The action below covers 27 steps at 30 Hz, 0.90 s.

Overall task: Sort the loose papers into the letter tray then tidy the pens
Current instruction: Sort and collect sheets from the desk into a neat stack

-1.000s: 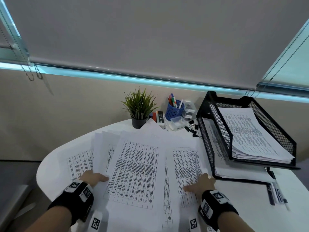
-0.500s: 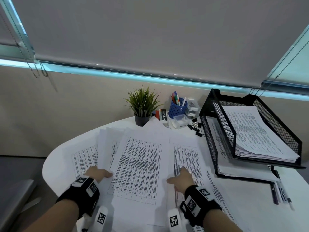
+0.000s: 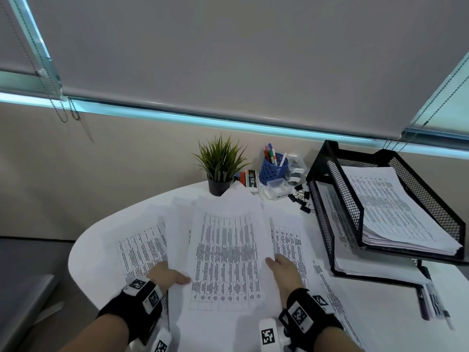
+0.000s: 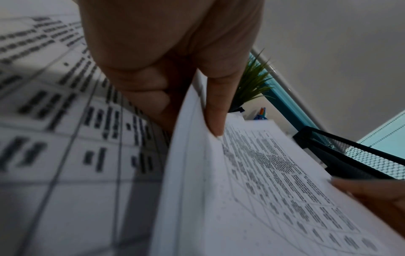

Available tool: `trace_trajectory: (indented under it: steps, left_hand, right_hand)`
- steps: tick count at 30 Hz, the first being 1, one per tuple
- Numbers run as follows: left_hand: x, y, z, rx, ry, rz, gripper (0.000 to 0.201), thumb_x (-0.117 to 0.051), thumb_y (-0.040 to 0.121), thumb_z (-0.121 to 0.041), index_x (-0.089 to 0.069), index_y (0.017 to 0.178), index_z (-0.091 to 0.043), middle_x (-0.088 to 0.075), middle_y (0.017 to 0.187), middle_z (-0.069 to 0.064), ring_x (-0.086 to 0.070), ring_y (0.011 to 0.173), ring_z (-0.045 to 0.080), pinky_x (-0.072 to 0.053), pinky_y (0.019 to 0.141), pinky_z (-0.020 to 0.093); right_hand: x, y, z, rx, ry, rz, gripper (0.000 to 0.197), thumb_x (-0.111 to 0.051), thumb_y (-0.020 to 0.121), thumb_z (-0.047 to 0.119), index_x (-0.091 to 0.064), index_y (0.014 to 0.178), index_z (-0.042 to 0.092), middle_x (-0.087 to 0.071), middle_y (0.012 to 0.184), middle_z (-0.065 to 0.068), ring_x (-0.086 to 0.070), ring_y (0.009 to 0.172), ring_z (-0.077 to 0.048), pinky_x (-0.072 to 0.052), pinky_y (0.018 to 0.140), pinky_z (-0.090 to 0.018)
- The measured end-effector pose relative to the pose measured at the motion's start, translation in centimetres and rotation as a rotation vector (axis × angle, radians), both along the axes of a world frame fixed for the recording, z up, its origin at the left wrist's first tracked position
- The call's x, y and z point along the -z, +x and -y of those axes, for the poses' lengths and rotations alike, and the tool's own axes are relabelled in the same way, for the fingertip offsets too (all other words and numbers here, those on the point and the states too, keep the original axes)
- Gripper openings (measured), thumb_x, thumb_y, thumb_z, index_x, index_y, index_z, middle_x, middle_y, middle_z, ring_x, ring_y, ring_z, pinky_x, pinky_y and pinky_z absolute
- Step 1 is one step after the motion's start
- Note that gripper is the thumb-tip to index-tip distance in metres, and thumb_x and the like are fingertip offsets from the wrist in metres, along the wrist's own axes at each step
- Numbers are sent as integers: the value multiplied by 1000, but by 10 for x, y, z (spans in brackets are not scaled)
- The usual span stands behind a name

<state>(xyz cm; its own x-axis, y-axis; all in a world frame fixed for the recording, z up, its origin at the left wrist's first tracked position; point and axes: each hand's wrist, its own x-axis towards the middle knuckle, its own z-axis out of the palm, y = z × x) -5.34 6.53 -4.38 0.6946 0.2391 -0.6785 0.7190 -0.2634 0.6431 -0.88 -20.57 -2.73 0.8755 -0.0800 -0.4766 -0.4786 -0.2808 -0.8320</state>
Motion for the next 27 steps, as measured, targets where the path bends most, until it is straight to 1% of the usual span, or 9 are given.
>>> trace_trajectory:
  steps: [1,2,6,10,14,18,22,24,27]
  left_hand:
    - [0,-1,4,21,-28,3,34,-76,71,-2,-63,102,4,-64,77,10,-57,65,21,-51,82,42]
    - [0,-1,9,41,-58,2,32,-76,71,0,-63,101,3,-66,79,11,-59,68,22,-50,86,43]
    - [-2,2,19,103,-115,25,28,-75,71,1,-65,96,-4,-69,93,10,-63,97,29,-48,92,37]
    - [-2,7,18,146,-92,144,23,-77,72,-22,-65,92,-24,-68,99,5,-65,97,26,-50,93,41]
    - [2,10,5,70,244,237,15,-65,81,-40,-62,81,-25,-67,94,0,-62,89,20,-51,86,33]
    - [3,11,-14,-13,655,68,70,-69,70,-52,-47,130,-24,-41,141,10,-41,127,31,-42,102,42]
    - [-2,11,-28,-264,589,-177,122,-81,59,-51,-8,148,-11,1,155,20,1,143,36,-8,114,56]
    - [2,13,-33,-343,554,-189,129,-85,55,-47,-3,148,-8,2,154,22,1,143,36,-6,115,54]
    - [3,16,-32,-427,588,-140,116,-88,53,-33,-18,143,-9,-22,145,22,-20,138,34,-20,111,50]
  right_hand:
    - [-3,-1,1,-20,35,-26,37,-59,91,19,-53,118,-6,-52,121,-33,-44,122,-38,-41,92,-35]
    - [-1,-1,3,-61,44,-68,44,-64,88,22,-53,124,0,-56,126,-25,-57,108,-26,-40,96,-34]
    - [9,-5,7,-129,-62,-197,79,-74,74,13,-34,141,3,-50,136,-15,-49,124,-32,-37,108,-47]
    - [10,-2,14,-83,-110,-176,45,-69,78,0,-49,118,-4,-61,116,-14,-55,110,-29,-39,105,-46]
    - [-4,5,27,-26,-97,-54,26,-59,80,-11,-58,104,-3,-67,97,-17,-62,91,-30,-48,90,-41]
    - [-12,12,53,73,-212,-5,17,-54,80,-14,-56,93,-3,-64,92,-19,-58,90,-31,-45,83,-37]
    - [-5,20,71,128,-356,-60,43,-58,80,-7,-52,123,-8,-59,118,-25,-56,106,-35,-45,97,-44]
    - [-3,20,73,119,-411,-62,25,-59,79,-5,-59,104,-4,-62,113,-25,-57,94,-31,-47,95,-46]
    - [-1,25,74,77,-497,-80,9,-61,77,0,-55,81,5,-66,97,-19,-59,89,-30,-48,91,-43]
